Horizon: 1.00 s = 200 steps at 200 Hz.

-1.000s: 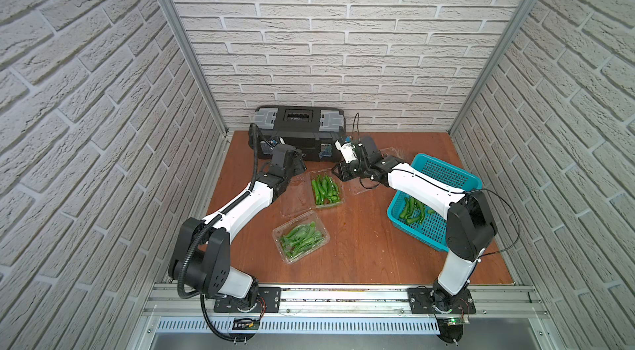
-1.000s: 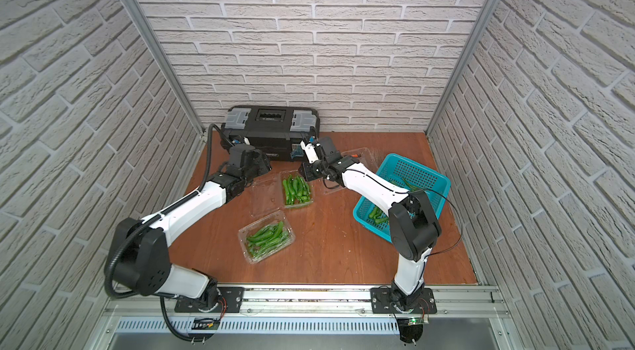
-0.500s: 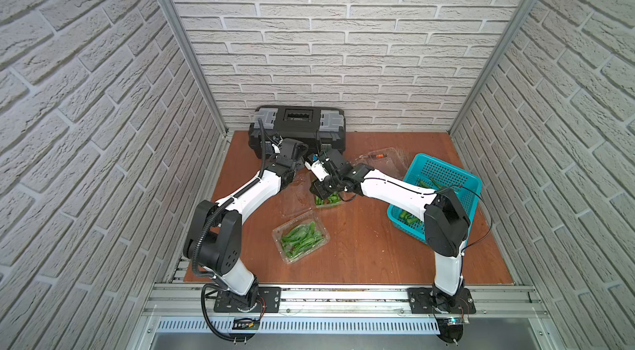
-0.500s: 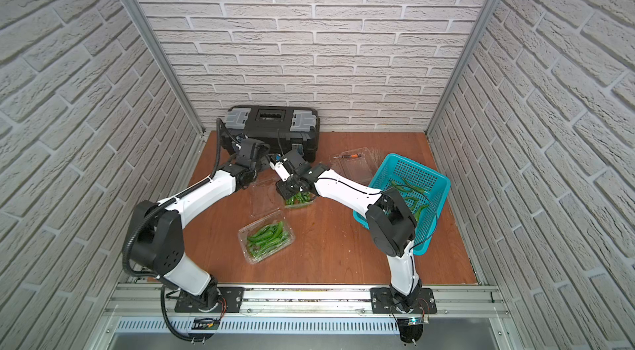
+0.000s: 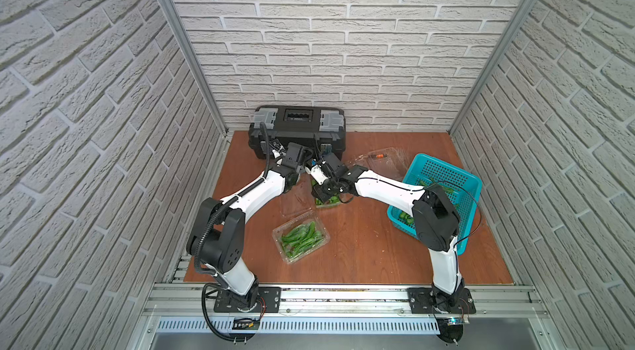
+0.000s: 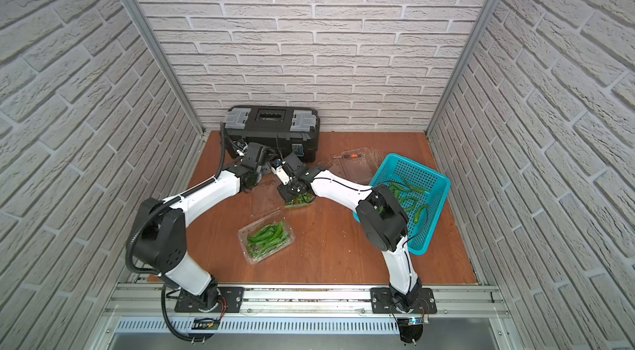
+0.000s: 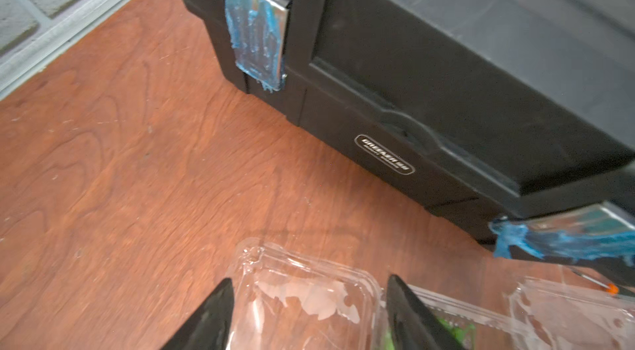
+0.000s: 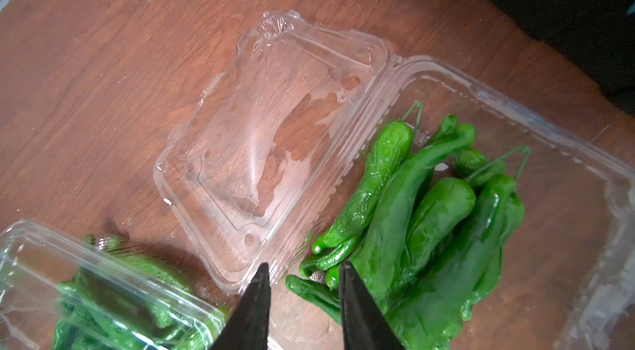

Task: Take small green peppers out of containers
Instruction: Pick up the green pepper from the packing box.

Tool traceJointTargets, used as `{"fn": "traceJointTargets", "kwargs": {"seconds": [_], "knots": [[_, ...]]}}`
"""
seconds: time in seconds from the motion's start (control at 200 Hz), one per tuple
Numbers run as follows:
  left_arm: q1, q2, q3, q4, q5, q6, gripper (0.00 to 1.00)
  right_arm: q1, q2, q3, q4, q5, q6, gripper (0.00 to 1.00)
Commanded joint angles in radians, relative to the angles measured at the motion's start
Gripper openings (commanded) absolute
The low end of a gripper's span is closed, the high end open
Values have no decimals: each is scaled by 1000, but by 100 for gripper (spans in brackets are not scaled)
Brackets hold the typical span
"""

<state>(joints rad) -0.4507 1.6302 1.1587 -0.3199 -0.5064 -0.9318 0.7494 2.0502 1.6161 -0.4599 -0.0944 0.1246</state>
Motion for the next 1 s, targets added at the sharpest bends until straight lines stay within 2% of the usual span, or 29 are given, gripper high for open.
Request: {"fn": "traceJointTargets", "kwargs": {"seconds": [0.0, 0.265, 0.615, 0.675, 0.85, 0.995], "knots": [[-34, -27, -23, -8, 30, -38, 70, -12, 29, 22, 24, 74, 29, 35], [-36, -9, -23, -22, 52, -61, 70, -42, 77, 47, -14, 147, 37, 35], [-36, 26, 12, -25, 73, -49, 71, -42, 131, 77, -32, 149, 32, 34], [-37, 31, 12, -21, 76, -47, 70, -42, 130, 80, -32, 145, 27, 32], [-36, 62, 33, 1, 98, -25, 70, -45, 110, 74, -14, 114, 30, 15], [-36, 71, 41, 7, 114, -17, 71, -57, 57, 51, 27, 104, 61, 11]]}}
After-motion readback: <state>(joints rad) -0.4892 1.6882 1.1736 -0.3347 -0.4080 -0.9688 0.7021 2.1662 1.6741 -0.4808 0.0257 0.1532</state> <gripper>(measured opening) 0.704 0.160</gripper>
